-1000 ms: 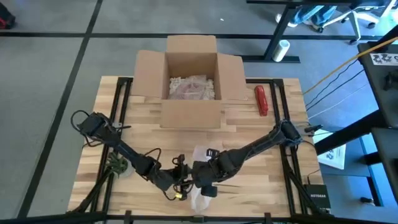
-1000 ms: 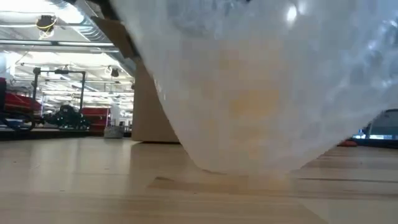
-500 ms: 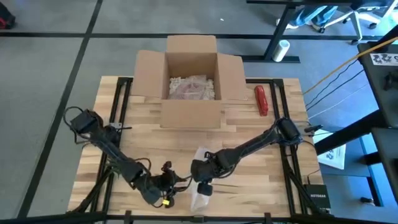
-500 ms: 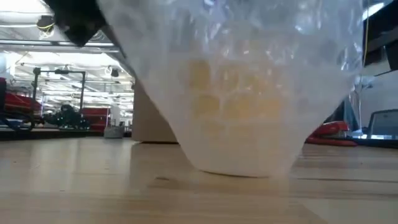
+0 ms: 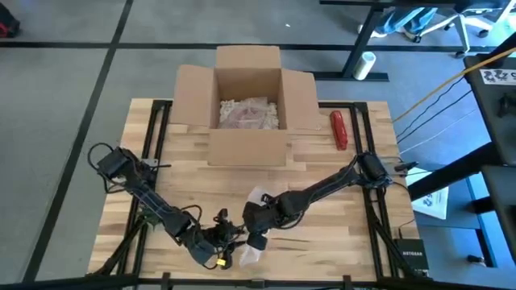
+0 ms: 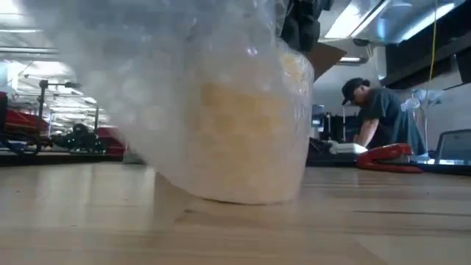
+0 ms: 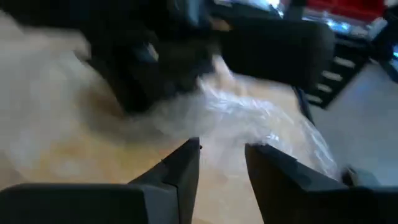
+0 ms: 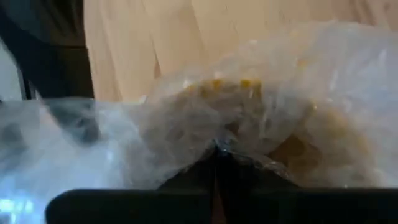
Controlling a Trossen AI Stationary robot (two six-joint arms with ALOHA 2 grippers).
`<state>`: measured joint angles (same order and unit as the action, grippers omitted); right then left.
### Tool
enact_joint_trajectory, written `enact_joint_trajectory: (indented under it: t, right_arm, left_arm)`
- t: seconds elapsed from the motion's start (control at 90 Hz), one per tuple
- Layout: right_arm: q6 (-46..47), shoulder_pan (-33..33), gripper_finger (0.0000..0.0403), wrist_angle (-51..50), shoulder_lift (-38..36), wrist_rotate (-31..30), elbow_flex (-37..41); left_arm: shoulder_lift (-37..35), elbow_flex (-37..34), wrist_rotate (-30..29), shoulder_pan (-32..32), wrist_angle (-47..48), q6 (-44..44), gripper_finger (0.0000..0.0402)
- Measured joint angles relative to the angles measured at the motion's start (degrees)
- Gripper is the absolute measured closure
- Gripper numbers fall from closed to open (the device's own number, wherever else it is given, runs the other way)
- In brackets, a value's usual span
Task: Wrap mug
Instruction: Wrap the yellow mug with bubble wrap
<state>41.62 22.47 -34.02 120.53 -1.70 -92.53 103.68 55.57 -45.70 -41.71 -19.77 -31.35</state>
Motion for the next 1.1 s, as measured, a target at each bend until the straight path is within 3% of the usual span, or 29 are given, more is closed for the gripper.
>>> enact_joint_trajectory:
  t: [0.244, 0.344, 0.567, 0.789, 1.1]
  right_arm:
    - [0.3, 0.7, 0.0403, 0.0, 0.0, 2.0, 0.0]
    - [0.3, 1.1, 0.0403, -0.5, 0.0, 4.7, -0.3]
    - [0.2, 2.4, 0.0403, -15.4, -0.4, 6.1, -10.2]
    - [-1.6, 3.6, 0.0403, -23.3, -0.7, 0.8, -19.8]
    - [-4.4, 3.8, 0.0403, -22.2, 1.0, -3.1, -20.4]
  left_arm:
    - [-0.1, 0.0, -1.1, 2.6, -1.9, 2.9, 0.0289]
    - [-0.1, 0.0, 1.0, 3.8, -1.0, 1.7, 0.0289]
    - [-0.3, 0.1, 3.5, 4.7, 4.4, -3.8, 0.0289]
    - [-0.3, 0.1, 3.4, 5.0, 4.1, -3.2, 0.0289]
    - [-0.2, 0.0, 3.6, 5.4, 4.1, -3.2, 0.0289]
